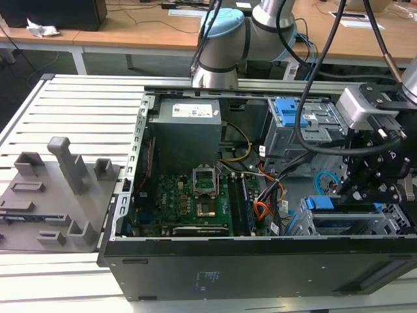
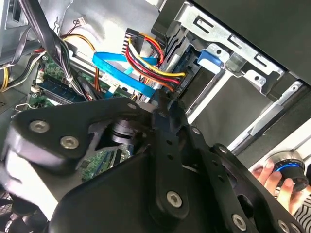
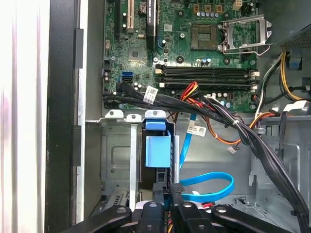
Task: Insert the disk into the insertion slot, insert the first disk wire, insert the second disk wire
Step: 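Insert the second disk wire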
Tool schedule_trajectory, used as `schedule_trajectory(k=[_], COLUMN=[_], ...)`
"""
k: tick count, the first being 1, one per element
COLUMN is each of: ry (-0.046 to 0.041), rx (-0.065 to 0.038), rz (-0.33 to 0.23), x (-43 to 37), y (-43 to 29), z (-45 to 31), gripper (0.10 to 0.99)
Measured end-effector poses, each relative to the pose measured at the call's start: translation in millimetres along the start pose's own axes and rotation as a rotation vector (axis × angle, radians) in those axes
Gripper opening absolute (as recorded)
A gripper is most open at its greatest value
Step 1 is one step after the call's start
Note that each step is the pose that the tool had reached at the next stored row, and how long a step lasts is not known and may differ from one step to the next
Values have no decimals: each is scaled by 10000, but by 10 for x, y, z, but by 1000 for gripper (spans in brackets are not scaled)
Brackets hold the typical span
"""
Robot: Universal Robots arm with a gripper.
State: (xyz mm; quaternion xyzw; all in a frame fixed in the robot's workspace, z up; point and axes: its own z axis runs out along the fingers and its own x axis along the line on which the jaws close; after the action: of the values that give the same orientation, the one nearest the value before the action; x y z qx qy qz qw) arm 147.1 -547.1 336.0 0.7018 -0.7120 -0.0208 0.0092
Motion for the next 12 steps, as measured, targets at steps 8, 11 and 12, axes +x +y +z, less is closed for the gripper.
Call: schedule_trajectory(k=[8, 11, 12], ry=[28, 35, 33], rx=[1, 7, 12], rz=[3, 2, 4], x=[-16, -19, -19], y=[14, 21, 28], z=[-317, -412, -417], gripper=[239, 106, 106])
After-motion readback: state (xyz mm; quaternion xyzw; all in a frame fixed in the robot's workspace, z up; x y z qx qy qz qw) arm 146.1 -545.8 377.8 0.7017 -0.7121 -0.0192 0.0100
